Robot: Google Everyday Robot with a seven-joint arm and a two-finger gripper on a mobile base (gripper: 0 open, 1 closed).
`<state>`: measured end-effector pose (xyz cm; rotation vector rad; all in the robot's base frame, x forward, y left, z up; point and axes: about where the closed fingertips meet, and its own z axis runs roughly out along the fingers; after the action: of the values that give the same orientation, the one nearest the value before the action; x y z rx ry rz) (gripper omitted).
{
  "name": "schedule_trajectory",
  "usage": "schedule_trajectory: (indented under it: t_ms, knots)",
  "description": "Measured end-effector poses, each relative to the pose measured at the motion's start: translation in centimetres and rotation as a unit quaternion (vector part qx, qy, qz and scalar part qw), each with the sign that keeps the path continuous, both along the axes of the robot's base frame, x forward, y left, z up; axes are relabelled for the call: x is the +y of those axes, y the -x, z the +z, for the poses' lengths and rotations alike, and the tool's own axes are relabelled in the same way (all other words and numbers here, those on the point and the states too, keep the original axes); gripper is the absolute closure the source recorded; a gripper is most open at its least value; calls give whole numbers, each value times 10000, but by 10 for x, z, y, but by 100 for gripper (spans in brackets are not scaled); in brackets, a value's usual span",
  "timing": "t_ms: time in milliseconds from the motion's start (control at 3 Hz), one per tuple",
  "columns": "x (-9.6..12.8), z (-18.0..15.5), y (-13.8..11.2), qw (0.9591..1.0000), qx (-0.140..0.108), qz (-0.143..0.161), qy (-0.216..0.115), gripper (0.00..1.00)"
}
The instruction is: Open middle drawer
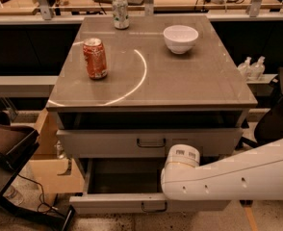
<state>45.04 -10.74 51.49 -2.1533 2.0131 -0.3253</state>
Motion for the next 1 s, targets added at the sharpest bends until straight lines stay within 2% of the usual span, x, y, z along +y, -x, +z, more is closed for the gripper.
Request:
schedule_trajectory:
  t_ms: [667,1000]
  knots:
    - [-18,-44,-41,9999,-52,33,-128,100]
    - [-30,-65,-44,9998,70,-83,-160,100]
